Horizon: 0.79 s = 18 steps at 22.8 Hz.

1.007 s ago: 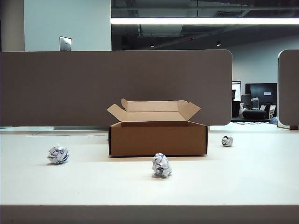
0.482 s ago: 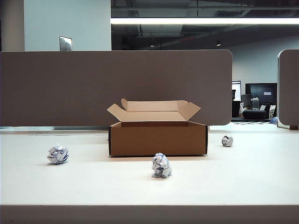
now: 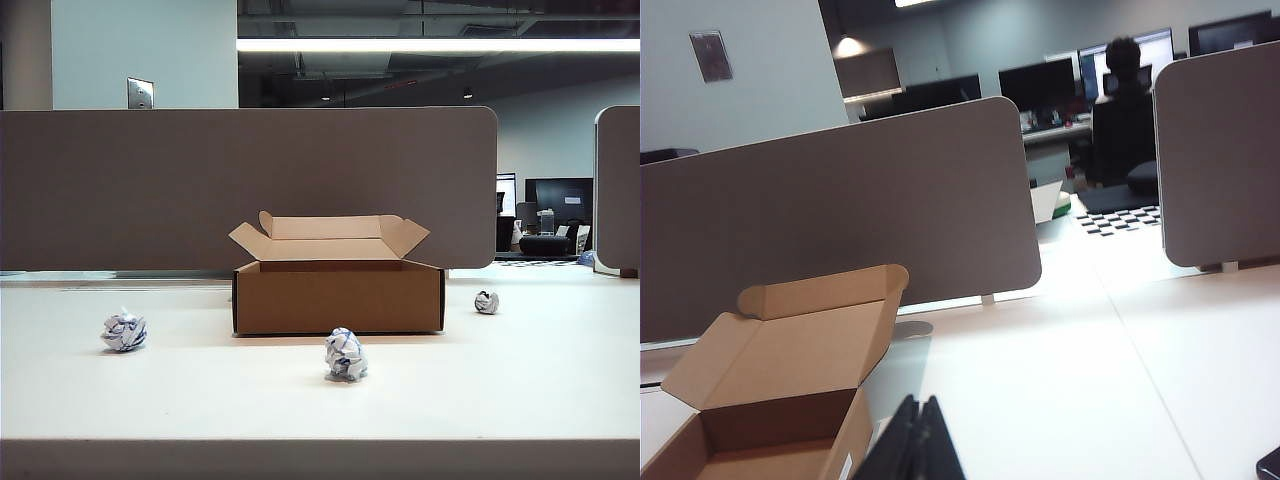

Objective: Pick up all the paper balls on the table and put them in the paper box.

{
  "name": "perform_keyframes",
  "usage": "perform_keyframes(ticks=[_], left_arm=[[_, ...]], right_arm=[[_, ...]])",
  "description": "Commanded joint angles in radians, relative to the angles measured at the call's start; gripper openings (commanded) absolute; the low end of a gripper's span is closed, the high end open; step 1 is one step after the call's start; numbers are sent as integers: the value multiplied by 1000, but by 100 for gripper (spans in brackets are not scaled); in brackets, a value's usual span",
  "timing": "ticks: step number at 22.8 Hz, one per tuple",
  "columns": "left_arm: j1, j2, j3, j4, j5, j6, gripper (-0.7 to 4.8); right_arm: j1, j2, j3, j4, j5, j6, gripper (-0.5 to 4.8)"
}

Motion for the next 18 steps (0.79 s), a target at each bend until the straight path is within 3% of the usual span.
perform_keyframes(ticks=[1,4,8,10,12,16,18], left_arm=[[2,111,76,-5,76,5,-6],[2,251,134,-6,101,8,-6],[2,551,182,97,188,21,-6],[2,633,201,128,224,65,-6],[0,752,255,126,285,171,-3],[1,867,330,90,352,292,90],[0,898,353,64,355,327,94]], right_arm=[[1,118,109,1,-1,3,-3],[1,281,207,-6,-7,3,-3],[16,601,420,-101,-125,3,-3],[39,700,491,-142,-139,3,-3],[84,835,576,-187,-142,-19,-3],[170,975,603,-173,-183,-95,-3],[216,1023,604,-175,-183,-106,-2]])
